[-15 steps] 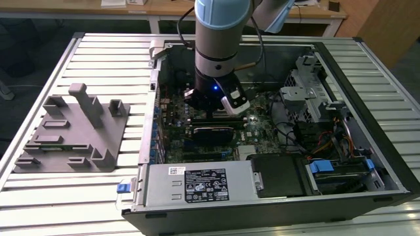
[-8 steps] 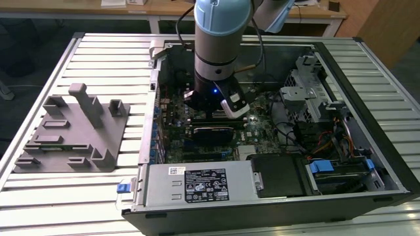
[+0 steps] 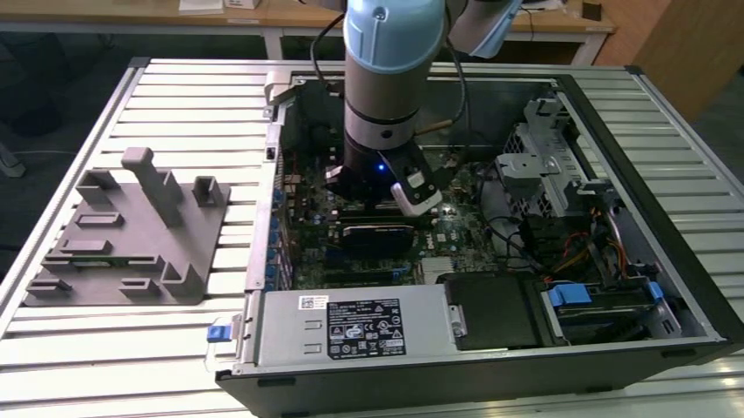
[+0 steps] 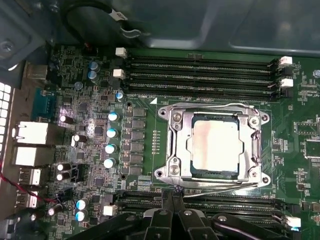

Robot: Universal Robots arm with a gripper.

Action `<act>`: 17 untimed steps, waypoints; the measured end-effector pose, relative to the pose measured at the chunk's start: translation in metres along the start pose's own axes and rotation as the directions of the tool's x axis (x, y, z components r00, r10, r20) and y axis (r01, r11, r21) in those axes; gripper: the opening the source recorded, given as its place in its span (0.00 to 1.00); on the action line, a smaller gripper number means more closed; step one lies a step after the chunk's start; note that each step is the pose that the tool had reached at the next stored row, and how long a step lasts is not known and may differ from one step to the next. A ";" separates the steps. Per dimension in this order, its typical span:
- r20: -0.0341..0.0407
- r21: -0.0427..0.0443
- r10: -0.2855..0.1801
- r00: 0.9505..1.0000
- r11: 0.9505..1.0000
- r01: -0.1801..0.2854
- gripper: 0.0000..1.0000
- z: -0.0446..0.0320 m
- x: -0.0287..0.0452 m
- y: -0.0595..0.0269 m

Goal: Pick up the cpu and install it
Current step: 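Install the second cpu locking lever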

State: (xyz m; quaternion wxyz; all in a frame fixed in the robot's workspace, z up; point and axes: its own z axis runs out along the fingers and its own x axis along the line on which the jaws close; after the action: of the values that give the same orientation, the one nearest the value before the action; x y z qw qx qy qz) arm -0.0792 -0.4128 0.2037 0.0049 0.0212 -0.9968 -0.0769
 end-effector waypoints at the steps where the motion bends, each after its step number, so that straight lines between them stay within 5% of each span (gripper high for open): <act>1: 0.000 -0.005 -0.001 1.000 1.000 0.001 0.11 0.0005 0.0001 -0.0004; 8: 0.002 -0.062 -0.006 1.000 0.998 0.006 0.11 0.0020 0.0010 -0.0053; 17: 0.004 -0.112 -0.008 1.000 0.994 0.009 0.11 0.0013 0.0051 -0.0169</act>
State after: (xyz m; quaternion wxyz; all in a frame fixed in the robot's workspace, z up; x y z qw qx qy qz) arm -0.0836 -0.4295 0.1999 0.0039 0.0250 -0.9909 -0.1326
